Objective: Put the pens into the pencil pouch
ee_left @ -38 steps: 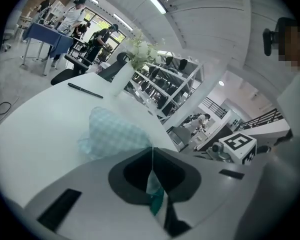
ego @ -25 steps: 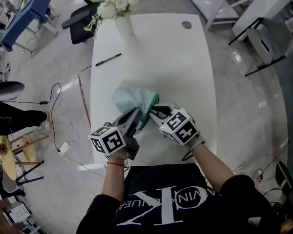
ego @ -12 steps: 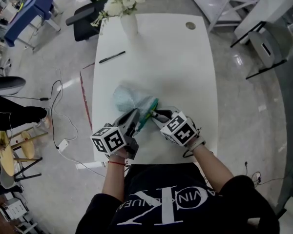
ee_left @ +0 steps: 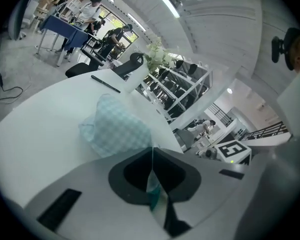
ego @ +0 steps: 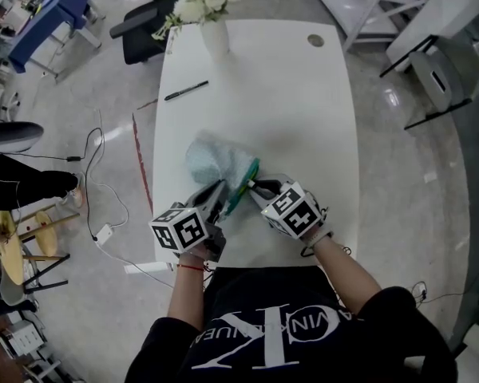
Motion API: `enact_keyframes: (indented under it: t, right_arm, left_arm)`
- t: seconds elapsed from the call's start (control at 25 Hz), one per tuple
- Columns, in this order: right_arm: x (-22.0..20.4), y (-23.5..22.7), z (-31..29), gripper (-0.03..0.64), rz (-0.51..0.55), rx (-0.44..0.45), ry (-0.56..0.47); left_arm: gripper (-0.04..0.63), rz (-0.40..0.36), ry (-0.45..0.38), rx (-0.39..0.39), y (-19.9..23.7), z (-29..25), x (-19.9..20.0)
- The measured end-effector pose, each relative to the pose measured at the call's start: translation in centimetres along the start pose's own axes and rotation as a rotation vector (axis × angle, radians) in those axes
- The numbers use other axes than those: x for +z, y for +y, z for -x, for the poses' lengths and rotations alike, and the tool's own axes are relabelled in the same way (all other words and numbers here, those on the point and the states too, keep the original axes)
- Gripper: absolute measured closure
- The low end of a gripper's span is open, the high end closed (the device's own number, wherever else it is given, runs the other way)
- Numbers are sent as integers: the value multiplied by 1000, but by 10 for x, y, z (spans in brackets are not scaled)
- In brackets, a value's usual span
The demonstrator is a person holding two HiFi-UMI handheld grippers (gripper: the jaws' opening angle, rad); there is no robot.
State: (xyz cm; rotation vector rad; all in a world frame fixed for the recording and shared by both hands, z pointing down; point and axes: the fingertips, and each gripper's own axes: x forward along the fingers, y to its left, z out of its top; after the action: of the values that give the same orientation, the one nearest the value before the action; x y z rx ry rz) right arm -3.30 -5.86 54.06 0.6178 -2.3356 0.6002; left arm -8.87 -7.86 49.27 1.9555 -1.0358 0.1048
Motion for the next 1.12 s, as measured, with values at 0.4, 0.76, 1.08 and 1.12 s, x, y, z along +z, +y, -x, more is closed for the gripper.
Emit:
enact_keyframes:
  t: [0.4, 0.76, 1.08, 1.12]
  right_arm:
    - [23, 7, -7, 541, 32, 16, -44]
    - [26, 10, -12, 541, 23, 38, -32]
    - [28, 14, -13, 541, 30, 47, -26]
    - [29, 13, -13, 541, 32, 45, -29]
  left_arm:
    - [574, -78, 88, 133, 19, 7, -10]
    - [405, -550, 195, 296, -1, 21, 11]
    - [407, -702, 363, 335, 4, 2, -20]
    - [424, -731, 379, 360, 7, 0, -22]
